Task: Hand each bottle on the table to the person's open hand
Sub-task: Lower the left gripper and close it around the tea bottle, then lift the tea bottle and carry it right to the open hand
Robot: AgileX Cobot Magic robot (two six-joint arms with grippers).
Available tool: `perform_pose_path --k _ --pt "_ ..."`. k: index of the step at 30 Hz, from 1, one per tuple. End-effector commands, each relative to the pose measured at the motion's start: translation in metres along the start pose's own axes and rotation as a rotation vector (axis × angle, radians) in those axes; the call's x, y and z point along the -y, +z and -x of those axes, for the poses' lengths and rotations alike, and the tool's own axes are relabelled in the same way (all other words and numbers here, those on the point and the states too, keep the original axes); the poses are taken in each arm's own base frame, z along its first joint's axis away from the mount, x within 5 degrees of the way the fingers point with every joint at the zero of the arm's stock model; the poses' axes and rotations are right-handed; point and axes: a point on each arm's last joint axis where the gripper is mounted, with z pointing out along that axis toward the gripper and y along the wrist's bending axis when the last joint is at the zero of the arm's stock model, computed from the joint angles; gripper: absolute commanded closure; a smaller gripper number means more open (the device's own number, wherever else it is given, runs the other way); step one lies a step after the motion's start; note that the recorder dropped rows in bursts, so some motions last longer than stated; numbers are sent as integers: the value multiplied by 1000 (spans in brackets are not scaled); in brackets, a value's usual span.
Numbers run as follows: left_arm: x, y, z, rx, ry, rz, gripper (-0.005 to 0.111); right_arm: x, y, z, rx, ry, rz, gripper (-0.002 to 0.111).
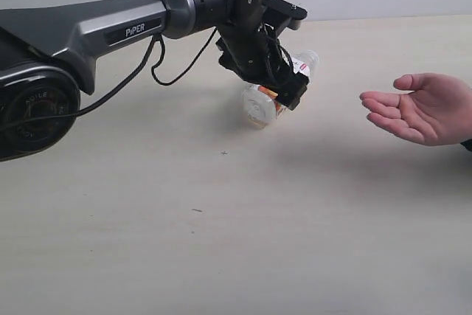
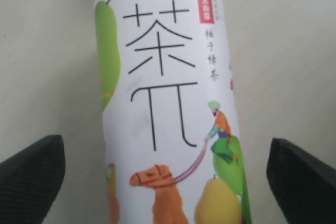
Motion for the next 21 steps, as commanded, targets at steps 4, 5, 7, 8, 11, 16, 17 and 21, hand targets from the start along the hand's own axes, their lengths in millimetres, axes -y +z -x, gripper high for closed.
perform_pose_path --k 4,5,7,8,11,16,17,21 --pt "2 14 -4 -7 -26 -24 11 0 0 0 9 -4 4 108" --pt "2 15 -4 -7 -27 -26 30 0 0 0 9 -4 4 108" --pt "2 16 -5 -8 -27 -26 71 0 0 0 9 -4 4 108" --pt "2 16 -5 -8 -27 -26 99 0 0 0 9 -4 4 108" --pt "2 16 -5 -10 -24 -26 106 0 0 0 9 -4 4 108" --pt "3 7 -2 -2 -22 -26 107 0 0 0 9 -4 4 108" --pt "3 4 0 1 -22 -26 107 0 0 0 9 -4 4 108" --pt "4 -13 1 -32 -14 -35 107 0 0 0 9 -4 4 108"
